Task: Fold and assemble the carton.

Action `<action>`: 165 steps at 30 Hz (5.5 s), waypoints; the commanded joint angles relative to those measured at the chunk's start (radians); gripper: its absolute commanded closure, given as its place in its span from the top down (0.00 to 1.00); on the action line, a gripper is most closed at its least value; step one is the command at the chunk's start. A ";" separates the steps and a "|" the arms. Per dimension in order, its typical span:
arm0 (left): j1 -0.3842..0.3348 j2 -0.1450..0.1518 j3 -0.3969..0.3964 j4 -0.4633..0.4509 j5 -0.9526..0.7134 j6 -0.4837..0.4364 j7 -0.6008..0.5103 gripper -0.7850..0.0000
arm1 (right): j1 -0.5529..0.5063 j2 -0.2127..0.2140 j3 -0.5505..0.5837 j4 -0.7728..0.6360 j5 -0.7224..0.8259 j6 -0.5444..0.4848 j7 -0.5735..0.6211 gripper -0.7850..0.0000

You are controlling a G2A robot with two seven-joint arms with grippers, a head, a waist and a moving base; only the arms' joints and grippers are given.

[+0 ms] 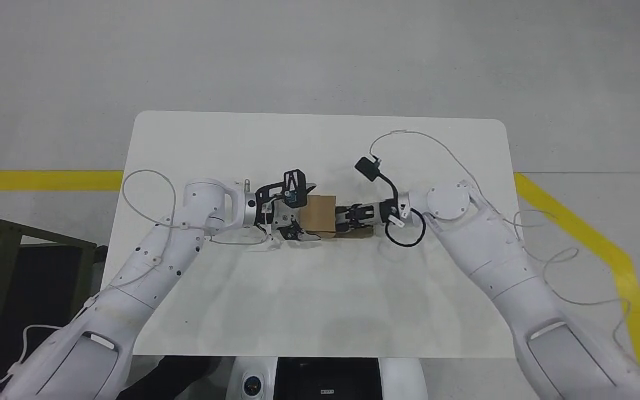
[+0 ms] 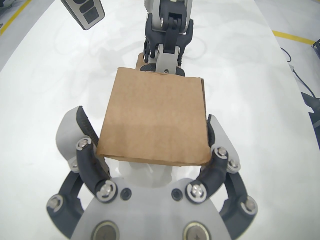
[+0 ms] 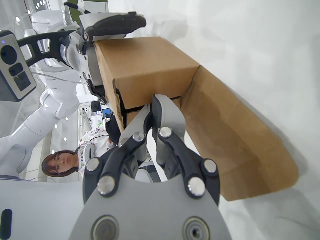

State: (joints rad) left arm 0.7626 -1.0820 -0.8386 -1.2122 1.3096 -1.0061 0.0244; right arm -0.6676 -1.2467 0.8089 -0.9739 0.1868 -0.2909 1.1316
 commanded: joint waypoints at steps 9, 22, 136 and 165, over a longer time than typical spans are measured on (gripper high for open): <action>0.001 -0.002 -0.002 0.000 -0.003 -0.006 -0.008 1.00 | 0.018 -0.027 -0.032 0.040 0.039 -0.027 0.005 0.00; 0.005 -0.003 -0.007 0.001 -0.003 -0.005 -0.019 1.00 | 0.006 -0.003 0.037 0.028 0.024 -0.049 0.025 0.00; 0.006 0.000 0.001 -0.002 -0.017 -0.006 -0.046 1.00 | -0.115 0.057 0.126 -0.073 0.181 -0.029 0.101 0.19; 0.007 0.002 0.002 -0.005 -0.018 -0.006 -0.045 1.00 | -0.127 0.075 0.141 -0.145 0.041 0.064 0.052 0.17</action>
State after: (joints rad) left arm 0.7693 -1.0796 -0.8366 -1.2168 1.2922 -1.0123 -0.0206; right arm -0.7941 -1.1725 0.9495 -1.1166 0.2319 -0.2292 1.1856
